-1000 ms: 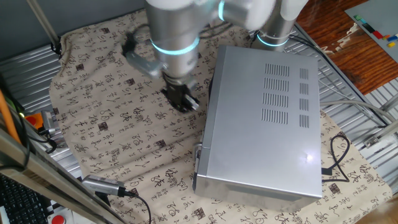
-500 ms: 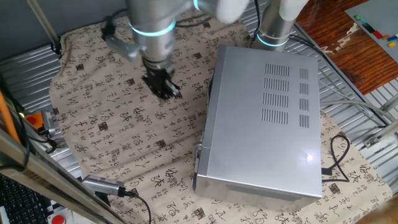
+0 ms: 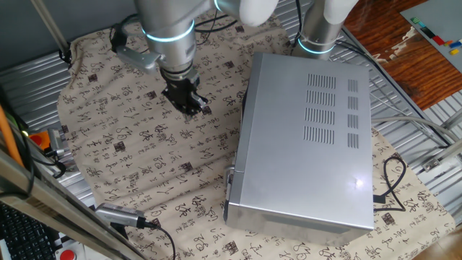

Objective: Close the microwave door

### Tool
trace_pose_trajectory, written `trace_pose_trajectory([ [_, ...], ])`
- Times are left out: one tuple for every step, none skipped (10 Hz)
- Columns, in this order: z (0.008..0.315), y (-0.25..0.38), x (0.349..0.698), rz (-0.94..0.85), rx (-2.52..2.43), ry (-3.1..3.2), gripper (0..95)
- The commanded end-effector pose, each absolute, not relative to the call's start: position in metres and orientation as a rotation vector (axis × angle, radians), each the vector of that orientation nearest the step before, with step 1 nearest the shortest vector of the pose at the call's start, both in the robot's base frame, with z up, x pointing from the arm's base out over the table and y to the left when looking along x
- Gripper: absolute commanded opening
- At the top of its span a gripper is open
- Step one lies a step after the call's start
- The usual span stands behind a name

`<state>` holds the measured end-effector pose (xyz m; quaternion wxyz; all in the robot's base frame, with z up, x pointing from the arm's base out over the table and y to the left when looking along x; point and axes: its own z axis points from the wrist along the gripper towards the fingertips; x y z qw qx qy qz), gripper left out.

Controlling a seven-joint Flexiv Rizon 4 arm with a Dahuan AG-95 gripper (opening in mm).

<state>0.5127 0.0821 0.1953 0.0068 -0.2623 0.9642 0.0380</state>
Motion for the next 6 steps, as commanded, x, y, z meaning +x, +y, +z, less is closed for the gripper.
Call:
trace_pose_trajectory([
  [0.186, 0.036, 0.522, 0.063, -0.786, 3.021, 0.0],
  [0.184, 0.013, 0.524, 0.062, -0.843, 3.006, 0.0],
  [0.184, -0.002, 0.522, 0.069, -0.880, 2.993, 0.0],
  [0.186, -0.008, 0.519, 0.073, -0.900, 2.984, 0.0],
  [0.186, -0.008, 0.519, 0.071, -0.910, 2.982, 0.0],
  [0.186, -0.008, 0.518, 0.073, -0.938, 2.975, 0.0],
])
